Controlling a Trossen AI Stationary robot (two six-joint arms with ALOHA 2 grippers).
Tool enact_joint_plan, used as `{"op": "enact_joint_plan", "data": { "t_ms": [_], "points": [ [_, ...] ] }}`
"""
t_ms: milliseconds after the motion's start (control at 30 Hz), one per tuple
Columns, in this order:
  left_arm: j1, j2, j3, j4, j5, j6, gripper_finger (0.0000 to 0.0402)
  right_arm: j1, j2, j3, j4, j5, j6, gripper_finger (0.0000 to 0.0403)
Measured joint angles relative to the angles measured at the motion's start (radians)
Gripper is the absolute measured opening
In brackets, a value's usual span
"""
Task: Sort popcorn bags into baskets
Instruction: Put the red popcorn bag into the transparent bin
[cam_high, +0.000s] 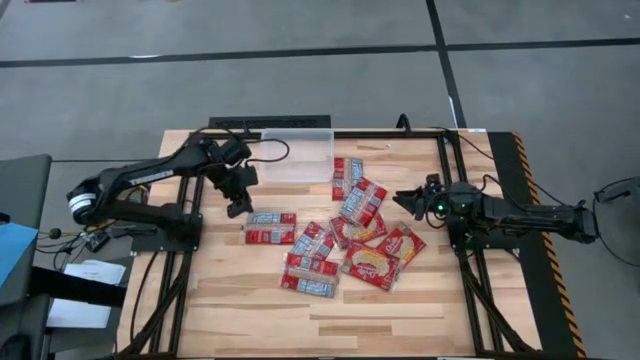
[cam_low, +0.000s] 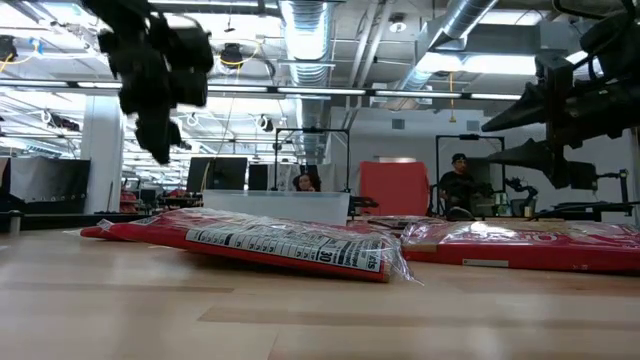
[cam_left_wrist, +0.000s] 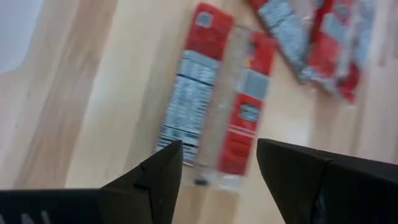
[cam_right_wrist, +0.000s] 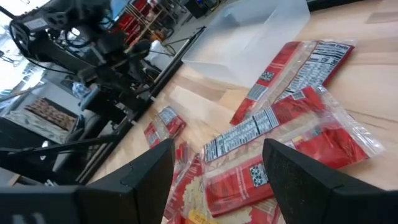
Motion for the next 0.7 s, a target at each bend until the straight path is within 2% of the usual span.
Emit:
{"op": "enact_joint_plan", "data": {
  "t_ms": [200,367,567,700],
  "points": [
    [-0.013,0.158,-0.031,0.133,-0.045,0.083,0.0197,0.0,0.0,0.0,-0.015,0.008,0.0,0.027],
    [-0.029,0.284,-0.027,0.186,-0.132,0.132,0.0217,0.0,0.0,0.002,-0.024,0.023,0.001,0.027],
    [-0.034,0.399,-0.025,0.192,-0.08,0.113,0.0256,0.001,0.0,0.002,-0.029,0.024,0.002,0.027],
    [-0.063,0.418,-0.021,0.189,-0.044,0.067,0.0267,0.001,0.0,0.003,-0.032,0.024,0.0,0.027]
  ]
}}
